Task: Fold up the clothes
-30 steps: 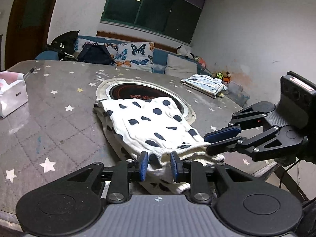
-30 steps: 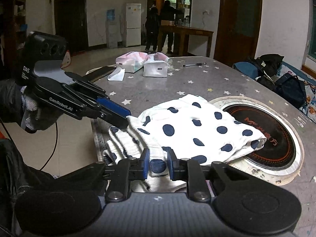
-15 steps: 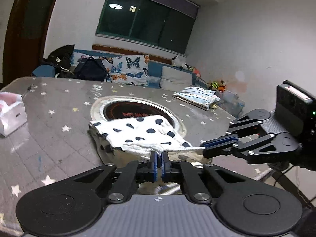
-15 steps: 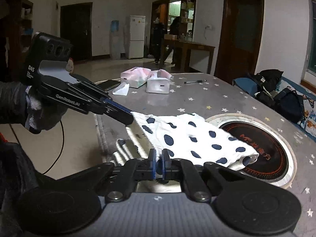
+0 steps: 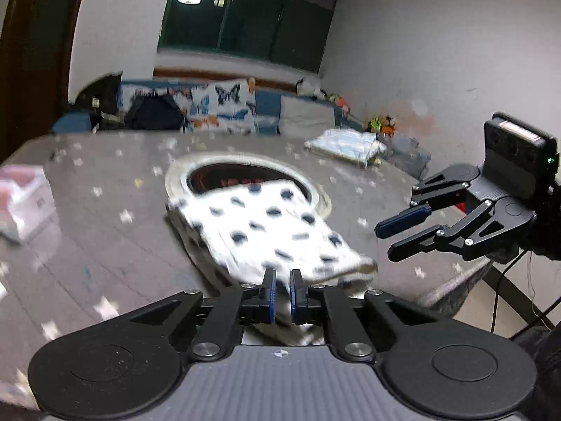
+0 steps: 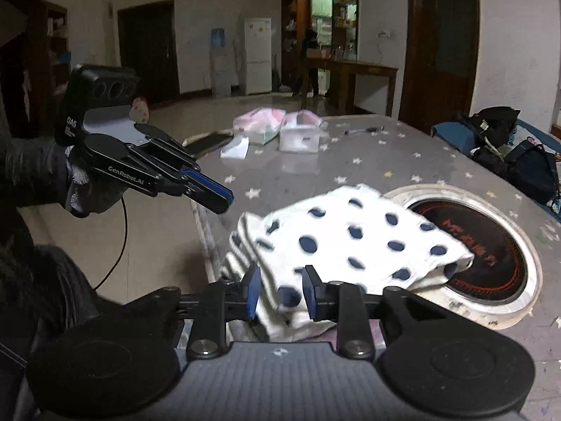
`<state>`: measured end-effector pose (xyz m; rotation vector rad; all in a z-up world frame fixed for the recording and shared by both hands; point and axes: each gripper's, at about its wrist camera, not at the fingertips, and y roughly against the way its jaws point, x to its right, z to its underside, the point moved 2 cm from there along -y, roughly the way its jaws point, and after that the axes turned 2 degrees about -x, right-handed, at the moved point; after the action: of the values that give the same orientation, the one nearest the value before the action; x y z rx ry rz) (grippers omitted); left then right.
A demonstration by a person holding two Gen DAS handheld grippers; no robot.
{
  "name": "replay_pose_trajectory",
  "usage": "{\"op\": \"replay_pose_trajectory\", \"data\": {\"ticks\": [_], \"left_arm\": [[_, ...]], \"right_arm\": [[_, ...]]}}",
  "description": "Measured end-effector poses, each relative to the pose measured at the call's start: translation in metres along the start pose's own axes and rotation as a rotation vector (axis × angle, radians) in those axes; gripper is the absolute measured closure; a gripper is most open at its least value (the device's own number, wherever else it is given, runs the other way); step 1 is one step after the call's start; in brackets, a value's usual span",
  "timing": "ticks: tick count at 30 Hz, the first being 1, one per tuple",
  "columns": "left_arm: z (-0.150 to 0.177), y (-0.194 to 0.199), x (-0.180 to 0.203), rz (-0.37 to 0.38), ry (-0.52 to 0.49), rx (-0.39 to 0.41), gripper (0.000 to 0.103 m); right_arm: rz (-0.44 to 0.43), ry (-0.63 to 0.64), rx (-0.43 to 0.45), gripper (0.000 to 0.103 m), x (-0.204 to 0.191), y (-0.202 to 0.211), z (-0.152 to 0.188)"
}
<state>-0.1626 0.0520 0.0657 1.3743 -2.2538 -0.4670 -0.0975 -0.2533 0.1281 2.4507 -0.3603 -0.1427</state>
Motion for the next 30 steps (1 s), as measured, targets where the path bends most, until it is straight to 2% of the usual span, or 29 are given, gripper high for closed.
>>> {"op": "replay_pose_trajectory", "data": {"ticks": [4,12,15,22,30], "left_arm": [[-0.017,-0.007,0.0,0.022,0.041,0.041,0.094],[-0.01,-0.06,0.007,0.075,0.099,-0.034,0.095],[0.003,-0.06,0.009,0.09,0.093,-0.049,0.095],[0.029,-0.064,0.016,0.058,0.017,-0.057,0.094],[0.018,-0.062,0.009,0.08,0.047,-0.058,0.093]], "right_arm": [[0.036,-0.009,0.01,0.077,0.005,-0.009,-0.007],[0.042,0.0,-0.042,0.078,0.004,-0.043,-0.003],[0.026,0.005,-0.054,0.078,0.002,-0.049,0.005],[-0.002,-0.012,-0.062,0.075,0.003,-0.061,0.017],[-0.024,-0.069,-0.04,0.074,0.009,-0.057,0.019]]}}
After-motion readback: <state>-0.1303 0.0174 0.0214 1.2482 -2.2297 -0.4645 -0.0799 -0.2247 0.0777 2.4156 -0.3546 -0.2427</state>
